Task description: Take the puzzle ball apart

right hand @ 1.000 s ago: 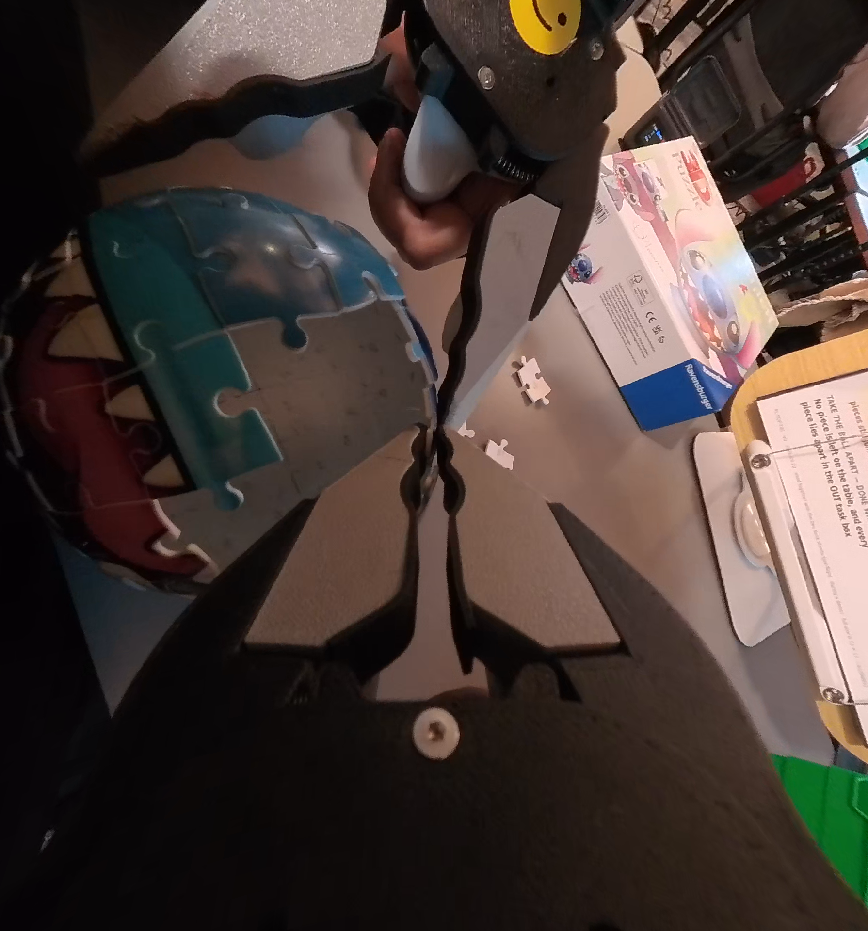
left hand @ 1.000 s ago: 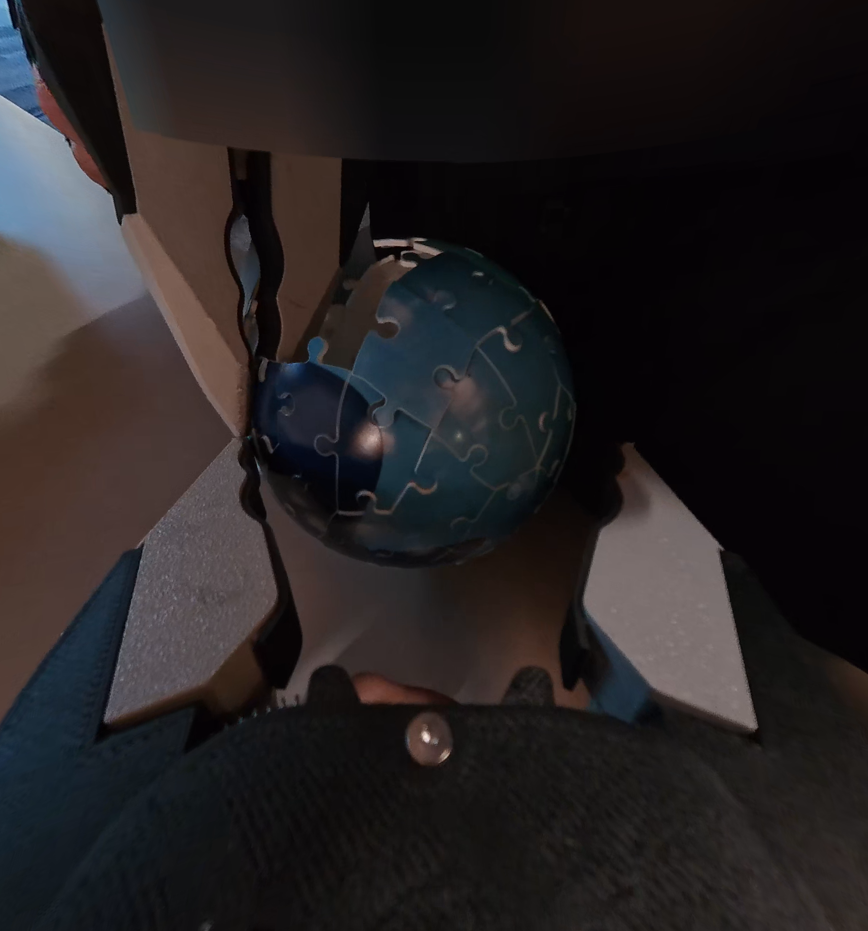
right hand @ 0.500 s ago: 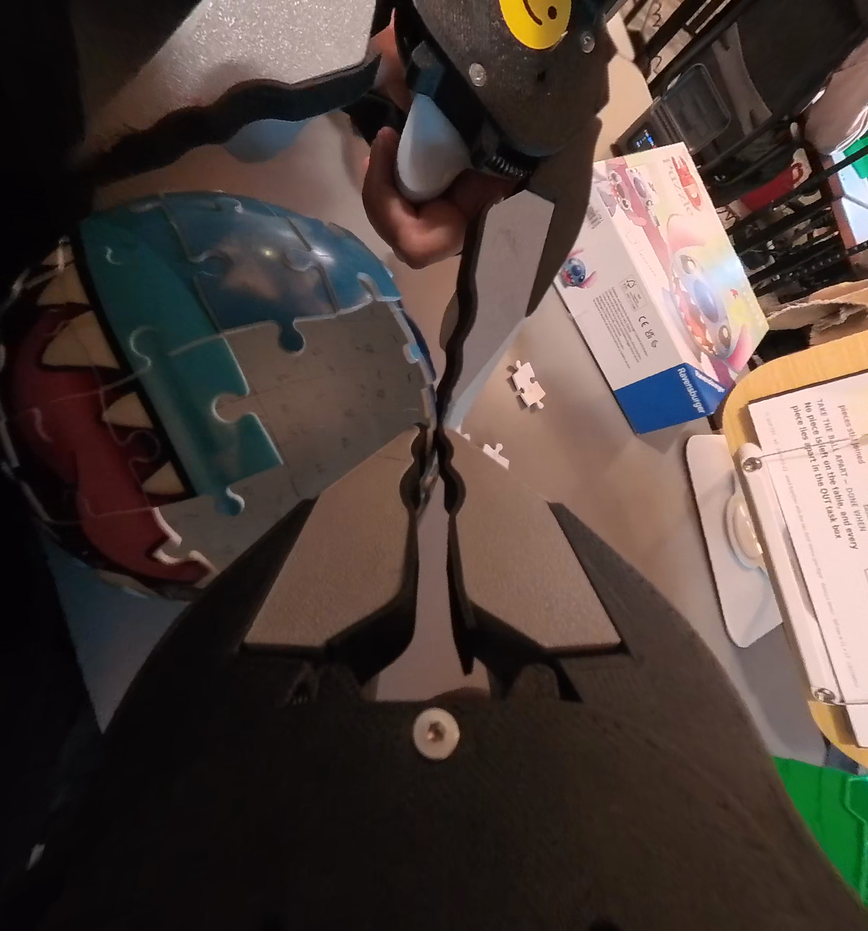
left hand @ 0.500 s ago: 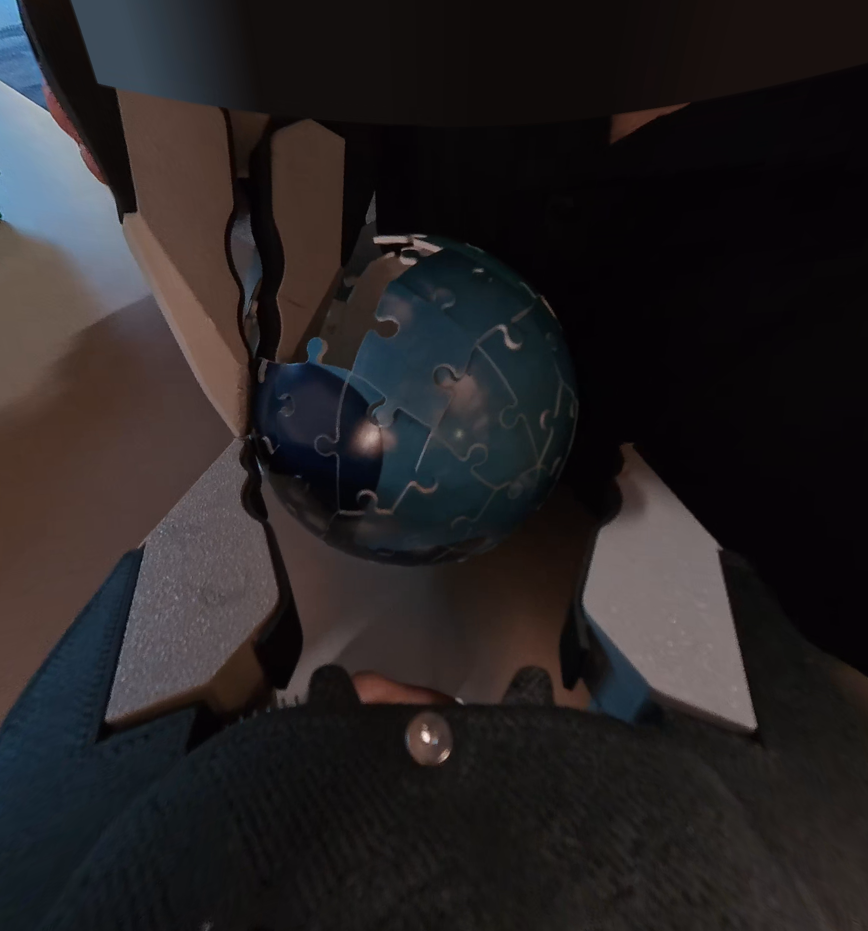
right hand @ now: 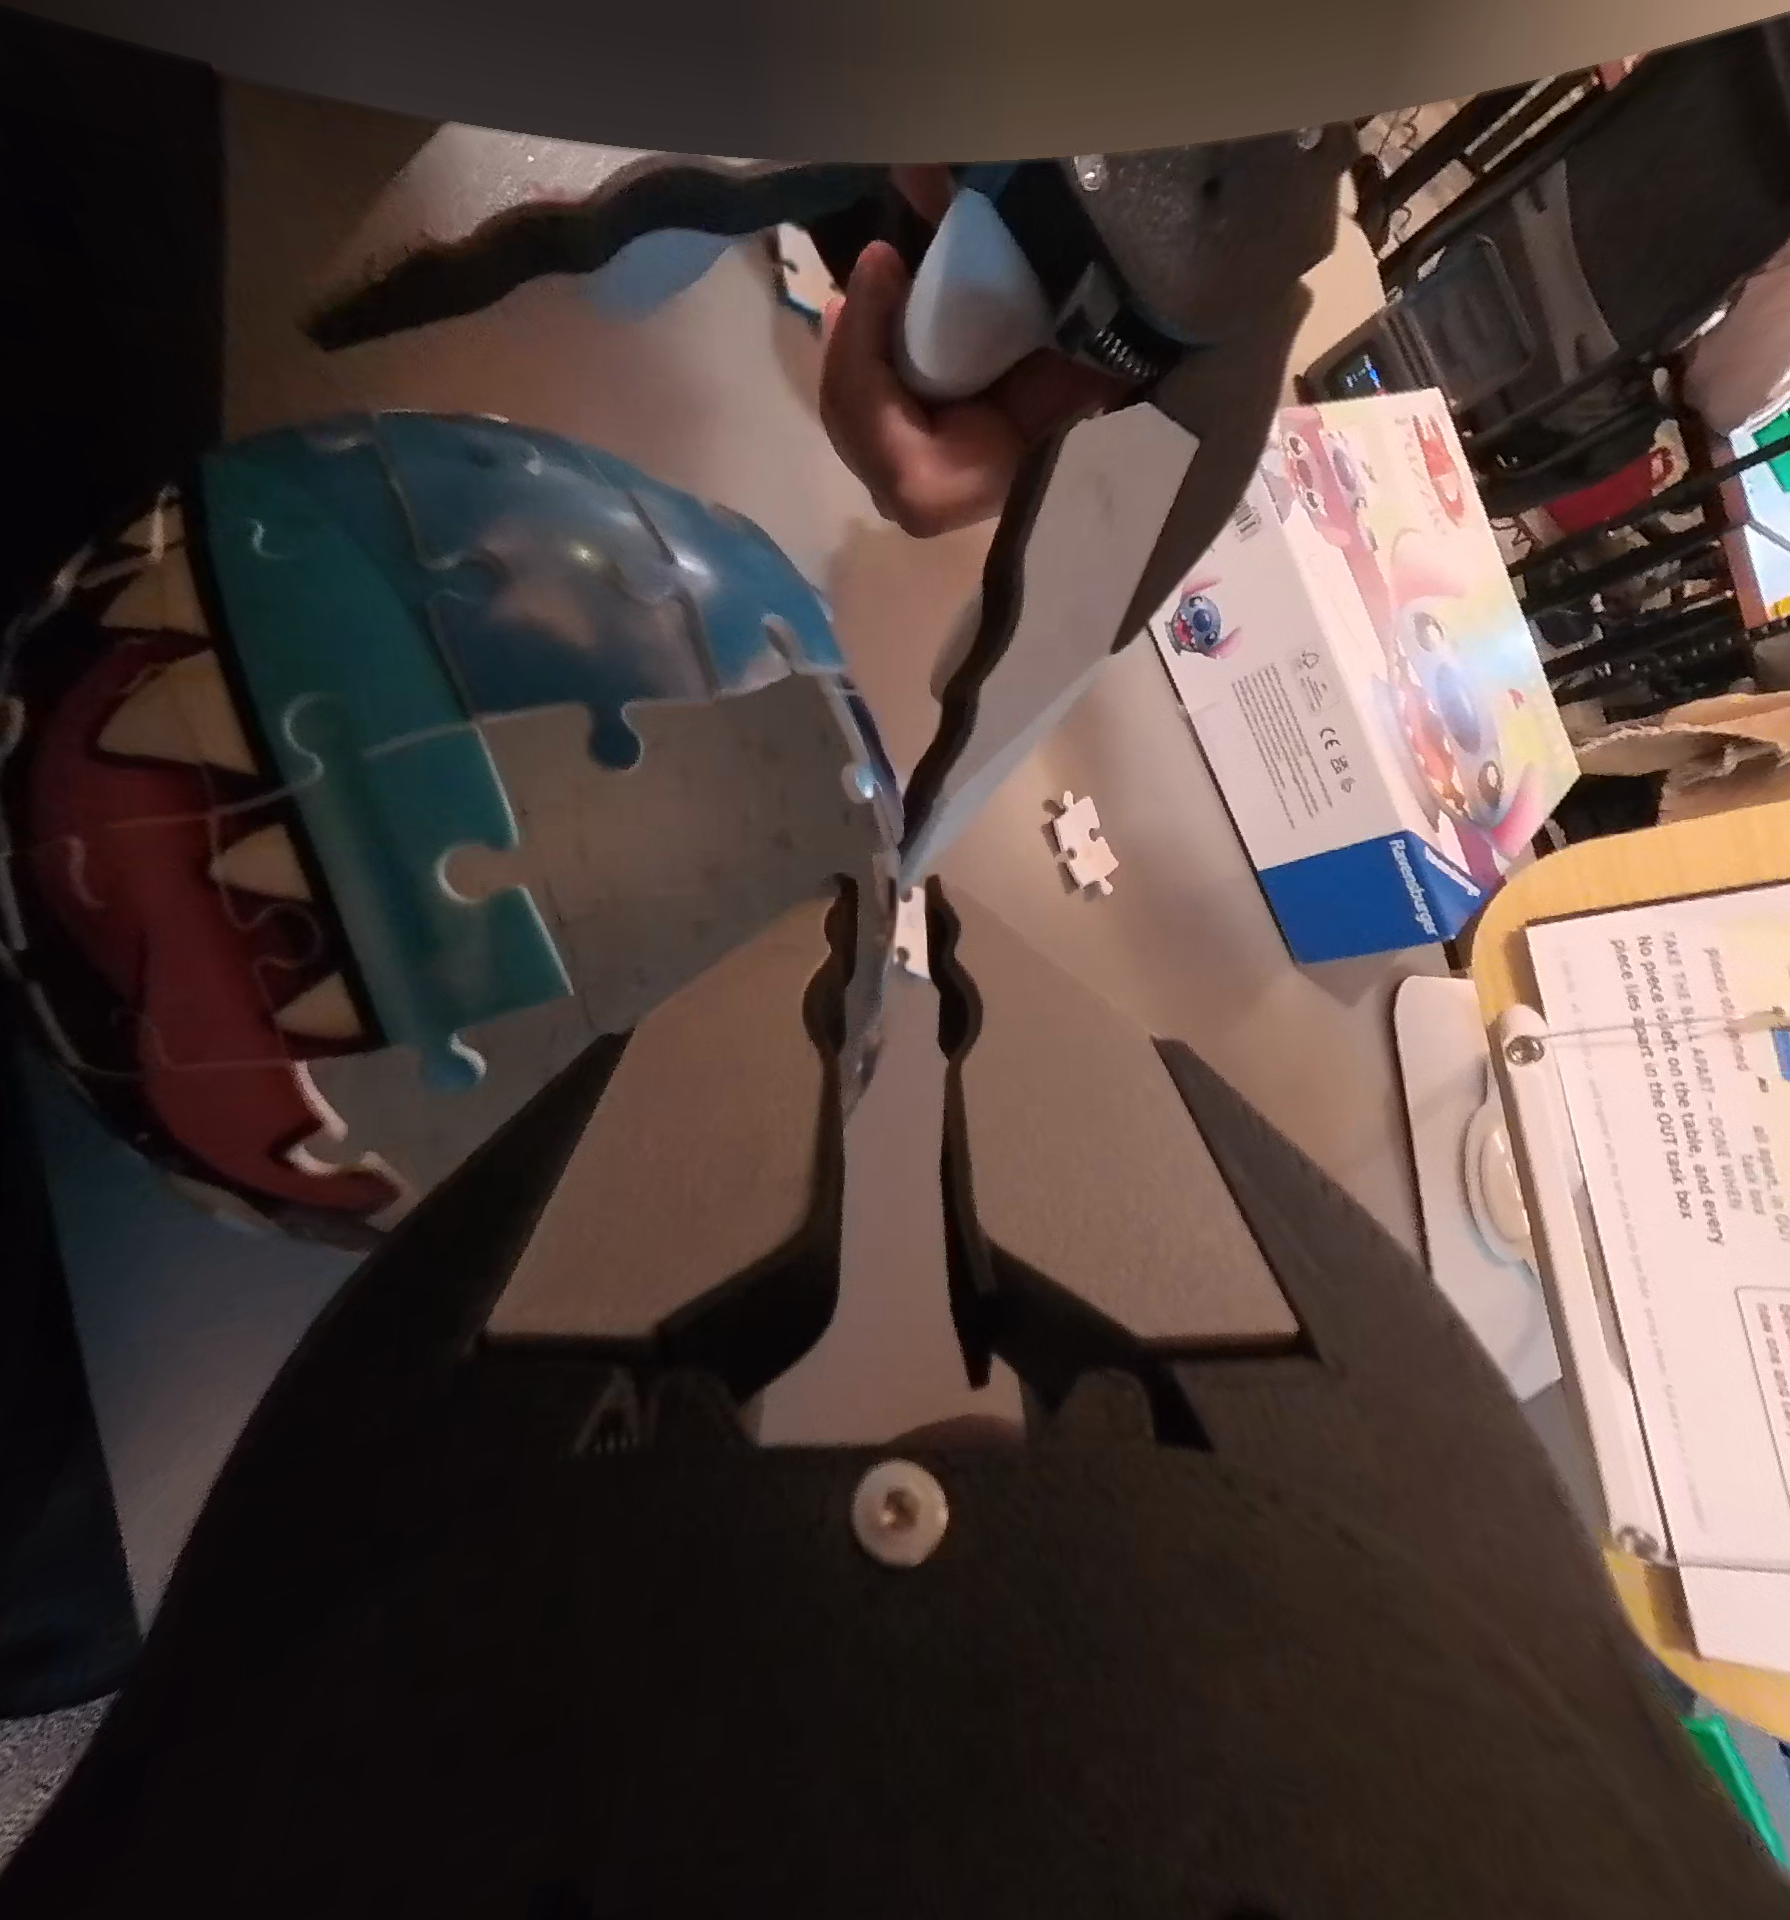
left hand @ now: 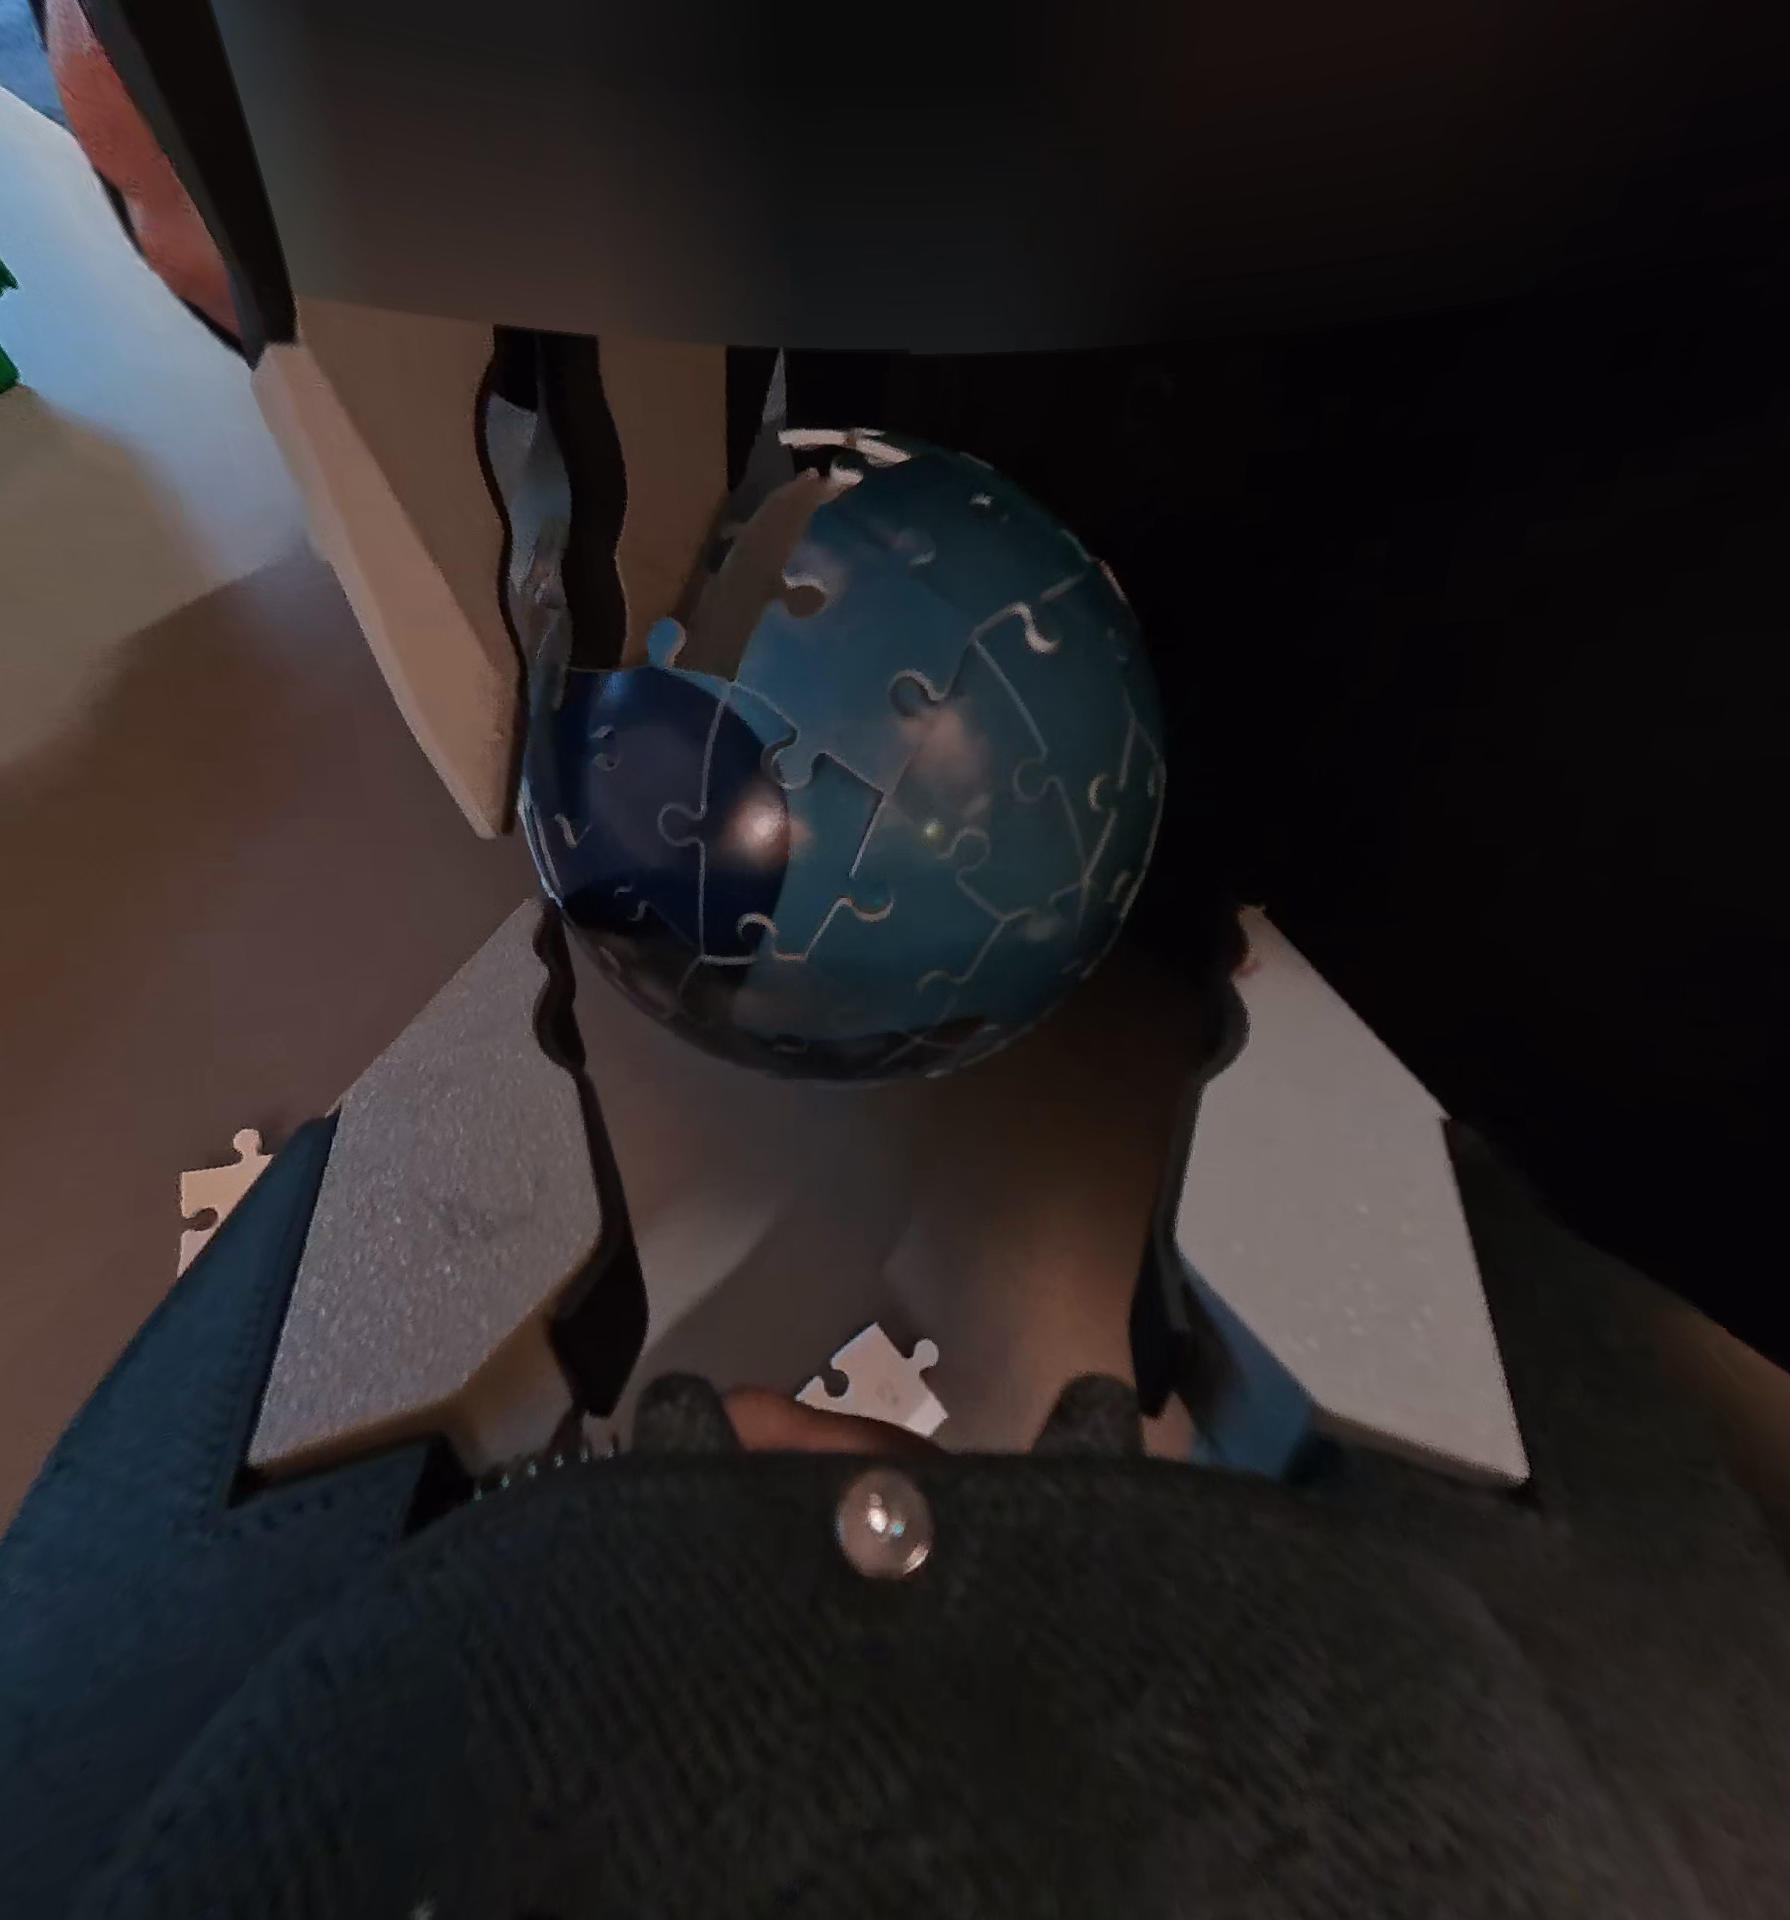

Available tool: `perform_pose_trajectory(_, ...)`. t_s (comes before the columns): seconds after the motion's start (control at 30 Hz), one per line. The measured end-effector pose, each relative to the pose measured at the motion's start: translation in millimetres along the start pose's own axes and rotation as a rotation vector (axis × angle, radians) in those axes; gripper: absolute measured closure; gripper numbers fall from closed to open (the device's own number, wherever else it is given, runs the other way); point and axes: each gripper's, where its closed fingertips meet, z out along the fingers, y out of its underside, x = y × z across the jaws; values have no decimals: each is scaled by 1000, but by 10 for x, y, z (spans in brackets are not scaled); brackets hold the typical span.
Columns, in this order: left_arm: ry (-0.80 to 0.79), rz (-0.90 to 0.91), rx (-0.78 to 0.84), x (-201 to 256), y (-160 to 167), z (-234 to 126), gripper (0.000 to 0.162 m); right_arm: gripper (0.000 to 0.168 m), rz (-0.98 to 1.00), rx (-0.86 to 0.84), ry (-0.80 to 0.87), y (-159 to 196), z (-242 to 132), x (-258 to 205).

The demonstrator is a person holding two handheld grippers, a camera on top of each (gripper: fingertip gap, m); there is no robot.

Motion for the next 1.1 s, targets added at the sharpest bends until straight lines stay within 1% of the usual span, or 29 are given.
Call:
perform_pose_trajectory(0.17, -13, 17, -26, 26, 7, 10, 38, 162, -22, 21, -53, -50, 39, -42)
perform_pose_trajectory(0.23, -8, 12, -22, 46, 1, 18, 34, 164, -30, 23, -71, -47, 48, -45)
perform_pose_trajectory(0.37, -15, 10, -5, 57, 5, 28, 33, 165, -28, 34, -107, -57, 56, -54)
perform_pose_trajectory(0.4, -17, 10, -2, 61, 5, 27, 33, 168, -33, 40, -101, -63, 56, -40)
perform_pose_trajectory(0.53, -26, 12, -4, 55, 9, 23, 33, 168, -64, 46, -95, -70, 61, -32)
perform_pose_trajectory(0.73, -29, 12, -6, 48, 10, 27, 33, 168, -62, 45, -69, -64, 56, -32)
perform_pose_trajectory(0.8, -28, 9, 1, 41, 11, 22, 34, 157, -43, 43, -35, -59, 46, 3)
perform_pose_trajectory(0.87, -28, 4, 7, 32, 14, 17, 35, 158, -25, 54, -16, -36, -24, 32)
perform_pose_trajectory(0.93, -25, -6, 7, 19, 33, -1, 38, 145, -2, 63, 9, 46, -157, 101)
perform_pose_trajectory(1.0, -20, -22, 5, 1, 69, -15, 40, 136, 87, 79, 3, 137, -305, 174)
perform_pose_trajectory(1.07, -23, -40, 13, -32, 76, -15, 38, 134, 206, 109, -41, 212, -430, 205)
perform_pose_trajectory(1.1, -22, -43, 12, -39, 79, -11, 37, 138, 254, 134, -43, 242, -488, 238)
